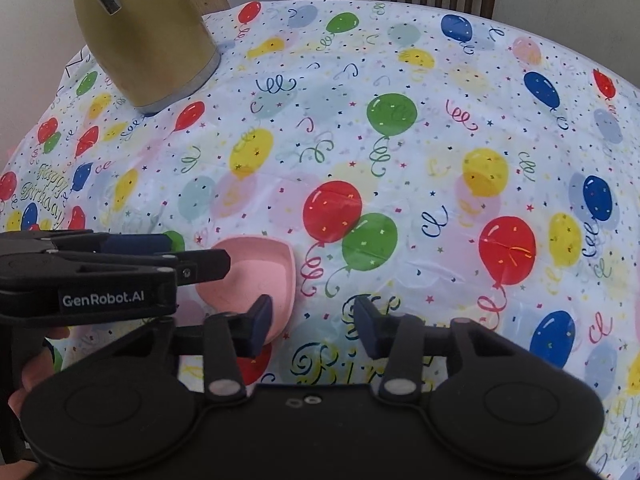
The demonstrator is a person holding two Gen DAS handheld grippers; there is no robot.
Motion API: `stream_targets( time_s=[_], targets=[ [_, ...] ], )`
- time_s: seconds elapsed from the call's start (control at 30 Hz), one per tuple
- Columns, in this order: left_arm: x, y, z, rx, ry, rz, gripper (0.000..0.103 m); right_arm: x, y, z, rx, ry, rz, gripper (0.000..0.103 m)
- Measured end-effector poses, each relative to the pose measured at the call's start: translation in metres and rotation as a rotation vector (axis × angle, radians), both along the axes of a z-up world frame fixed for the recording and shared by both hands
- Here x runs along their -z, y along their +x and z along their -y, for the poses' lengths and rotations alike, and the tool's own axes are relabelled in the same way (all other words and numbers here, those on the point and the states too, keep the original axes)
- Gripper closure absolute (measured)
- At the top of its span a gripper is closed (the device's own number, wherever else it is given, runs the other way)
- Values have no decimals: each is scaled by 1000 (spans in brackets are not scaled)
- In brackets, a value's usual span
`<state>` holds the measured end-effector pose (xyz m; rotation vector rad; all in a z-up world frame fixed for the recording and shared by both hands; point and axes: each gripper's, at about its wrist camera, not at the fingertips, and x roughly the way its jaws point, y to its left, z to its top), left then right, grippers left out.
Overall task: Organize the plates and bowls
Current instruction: 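Lower both open grippers around the rim of the pink heart-shaped dish, then close both grippers on the heart-shaped dish rim and lift it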
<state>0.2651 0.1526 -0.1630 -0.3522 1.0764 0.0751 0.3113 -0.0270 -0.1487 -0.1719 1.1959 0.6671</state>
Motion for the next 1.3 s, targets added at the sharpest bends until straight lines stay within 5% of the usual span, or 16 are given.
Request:
stream_targets(
  time_s=[0.2,0.6,0.87,1.3],
  targets=[
    [4,-2,1,27,-27,-1,71,6,5,1,0,29,-20,78],
    [3,-3,12,42,-27,-12,92,8,1,-10,-2,22,-41,101],
    [-10,-15,17,36,-36,-15,96,-3,-10,-9,2,-4,-28,102],
    [-65,-55,26,54,-44,27,96,-63,-47,3,-17,31,23,102]
  ],
)
